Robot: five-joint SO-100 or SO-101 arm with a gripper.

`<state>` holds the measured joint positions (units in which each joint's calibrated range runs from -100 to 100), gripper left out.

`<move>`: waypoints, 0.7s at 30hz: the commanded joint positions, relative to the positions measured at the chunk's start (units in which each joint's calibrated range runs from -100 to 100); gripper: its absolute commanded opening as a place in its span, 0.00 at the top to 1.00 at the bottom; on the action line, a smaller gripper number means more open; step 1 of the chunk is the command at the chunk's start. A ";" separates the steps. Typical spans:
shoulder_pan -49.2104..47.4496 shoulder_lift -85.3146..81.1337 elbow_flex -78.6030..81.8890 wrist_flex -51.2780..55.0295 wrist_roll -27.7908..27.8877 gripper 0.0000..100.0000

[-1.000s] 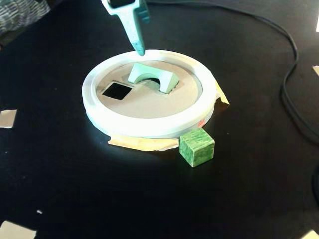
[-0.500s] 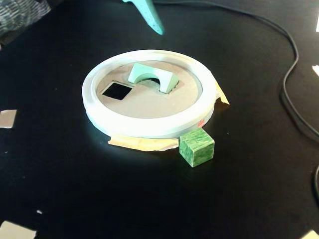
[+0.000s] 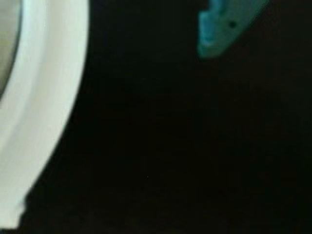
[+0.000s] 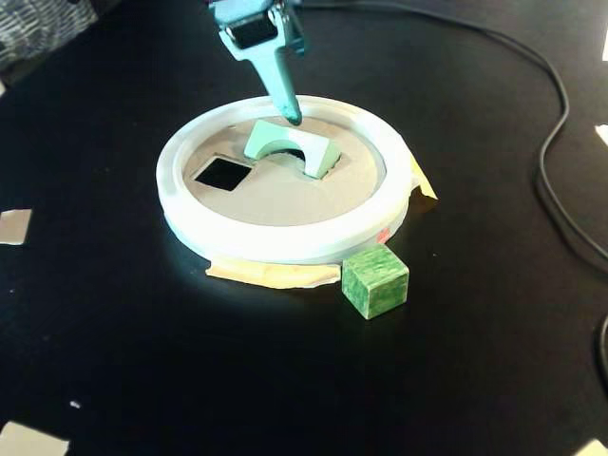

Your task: Pick up the U shape block and drop it in corresponding U shaped hole

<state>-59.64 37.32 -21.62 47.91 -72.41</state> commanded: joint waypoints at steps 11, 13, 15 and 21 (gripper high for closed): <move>1.96 6.26 -2.79 -2.20 0.73 0.00; 2.21 7.06 -2.97 -2.20 1.51 0.00; 2.96 7.06 -2.88 -2.20 1.86 0.00; 4.71 4.73 -5.25 -2.20 5.71 0.00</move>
<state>-58.24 43.83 -24.06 46.94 -69.13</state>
